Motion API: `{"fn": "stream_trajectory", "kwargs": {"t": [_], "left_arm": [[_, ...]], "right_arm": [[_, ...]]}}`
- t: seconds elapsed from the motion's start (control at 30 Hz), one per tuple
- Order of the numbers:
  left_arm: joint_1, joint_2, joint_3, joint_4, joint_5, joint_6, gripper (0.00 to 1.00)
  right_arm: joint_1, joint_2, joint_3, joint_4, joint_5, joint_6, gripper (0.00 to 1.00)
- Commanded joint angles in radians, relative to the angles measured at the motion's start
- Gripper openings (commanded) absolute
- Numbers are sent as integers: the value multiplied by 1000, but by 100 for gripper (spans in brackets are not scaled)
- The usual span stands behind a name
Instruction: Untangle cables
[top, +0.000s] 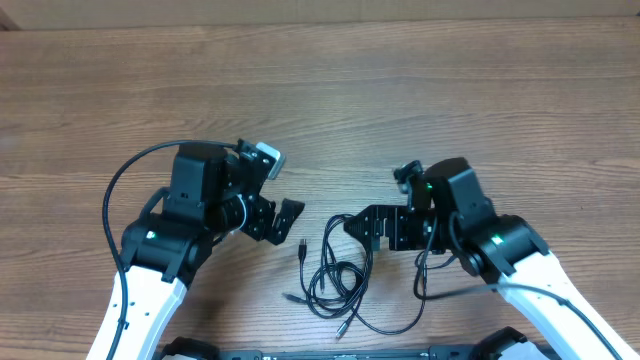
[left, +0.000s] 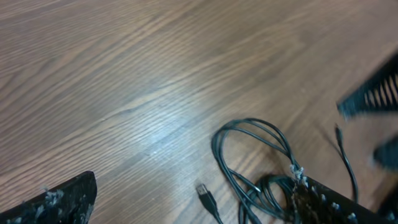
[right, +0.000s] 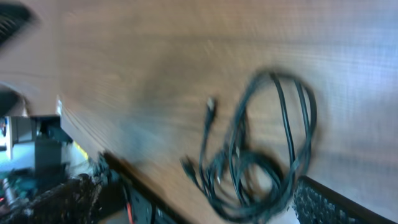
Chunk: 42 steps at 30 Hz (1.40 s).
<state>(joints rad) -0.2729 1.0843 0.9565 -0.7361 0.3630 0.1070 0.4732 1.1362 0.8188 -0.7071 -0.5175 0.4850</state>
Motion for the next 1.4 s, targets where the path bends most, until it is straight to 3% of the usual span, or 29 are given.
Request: {"fn": "stream_trajectory", "kwargs": {"t": [0.0,0.13,0.3,0.67,0.97,1.17,1.37], "left_arm": [[4,15,21,13,-48,-64,99],[4,22,21,19,-49,-63,100],[4,22,21,18,-49,-63,100],[4,22,21,19,-52,-63,99],[4,22,21,30,-52,-63,100],[4,22,21,36,-52,-63,100],[4,22,21,36,-52,-63,100]], "right_arm": [[4,72,11,-42,-38,71,100],[4,169,-2,-106,-39,191,100],[10,258,-3,-156,-69,226,100],[113,314,-56,-55,4,334,99],[150,314,-153,81,8,330,84],[151,314,-219,178,0,357,67],[153,314,-237,190,49,356,64]]}}
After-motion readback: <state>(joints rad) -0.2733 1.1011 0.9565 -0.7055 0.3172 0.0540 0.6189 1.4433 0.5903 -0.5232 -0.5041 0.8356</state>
